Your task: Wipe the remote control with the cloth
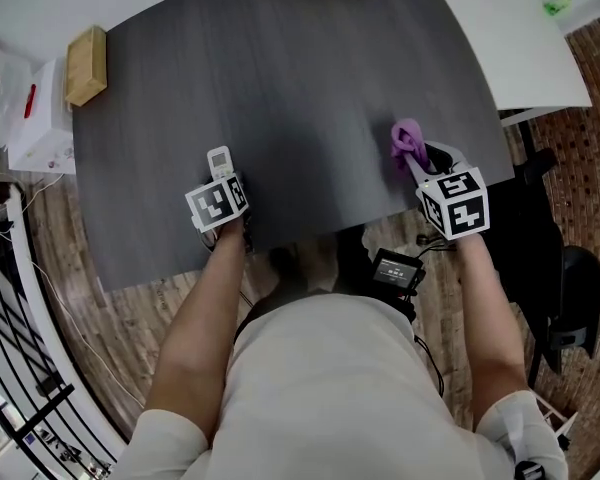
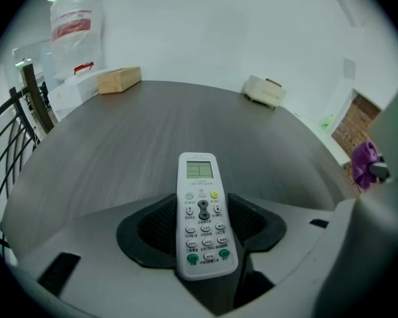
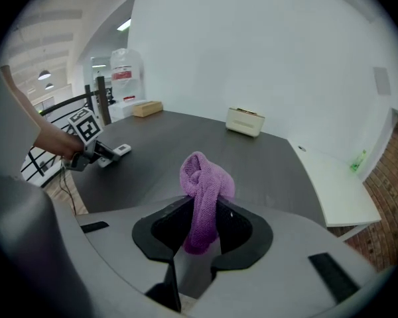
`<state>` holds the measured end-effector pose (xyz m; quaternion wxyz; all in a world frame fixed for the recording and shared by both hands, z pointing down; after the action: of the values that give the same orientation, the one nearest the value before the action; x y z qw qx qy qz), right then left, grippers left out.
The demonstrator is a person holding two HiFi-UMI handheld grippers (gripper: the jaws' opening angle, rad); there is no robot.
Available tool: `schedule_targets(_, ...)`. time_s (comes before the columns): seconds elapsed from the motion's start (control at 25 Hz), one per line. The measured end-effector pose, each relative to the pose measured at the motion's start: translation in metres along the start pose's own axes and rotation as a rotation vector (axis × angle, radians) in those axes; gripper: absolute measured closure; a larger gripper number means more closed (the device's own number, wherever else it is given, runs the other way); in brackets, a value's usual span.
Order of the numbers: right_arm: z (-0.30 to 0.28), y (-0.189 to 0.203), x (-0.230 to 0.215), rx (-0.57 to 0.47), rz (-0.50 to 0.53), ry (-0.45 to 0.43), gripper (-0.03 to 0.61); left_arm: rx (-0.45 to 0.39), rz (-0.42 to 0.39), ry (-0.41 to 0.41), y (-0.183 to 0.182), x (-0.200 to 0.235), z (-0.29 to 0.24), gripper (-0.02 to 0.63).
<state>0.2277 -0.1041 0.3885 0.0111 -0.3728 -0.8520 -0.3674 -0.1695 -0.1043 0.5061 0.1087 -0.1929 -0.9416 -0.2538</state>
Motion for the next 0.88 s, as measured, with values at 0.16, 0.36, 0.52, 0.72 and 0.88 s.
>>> schedule_targets(0.16, -0.001, 0.017, -0.019, 0.029, 0.005, 0.049, 0.477, 0.000, -0.025, -0.001, 0.000, 0.000, 0.000, 0.374)
schedule_targets(0.36, -0.001, 0.026, -0.026, 0.050, 0.027, 0.054, 0.477, 0.012, -0.058, 0.042, 0.001, -0.001, 0.001, 0.374)
schedule_targets(0.52, -0.002, 0.028, -0.023, 0.046, 0.033, 0.046, 0.477, 0.020, -0.078, 0.082, 0.005, 0.002, 0.002, 0.362)
schedule_targets(0.72, -0.002, 0.024, -0.015, 0.046, 0.034, 0.041, 0.477, -0.002, -0.108, 0.159, 0.003, 0.010, 0.012, 0.334)
schedule_targets(0.88, 0.006, 0.017, -0.003, 0.033, 0.025, 0.050, 0.477, -0.047, -0.135, 0.207, -0.004, 0.025, 0.028, 0.328)
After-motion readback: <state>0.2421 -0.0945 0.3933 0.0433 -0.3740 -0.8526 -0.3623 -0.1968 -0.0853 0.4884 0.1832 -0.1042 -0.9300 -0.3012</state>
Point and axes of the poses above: the fingertips, and each gripper's own axes: z backward along the fingers, x to its left, y out of its underside, the point moved 9 cm from there along z, backward along the fingers, and after that the axes turned 14 degrees about z, right-handed, at the moved point
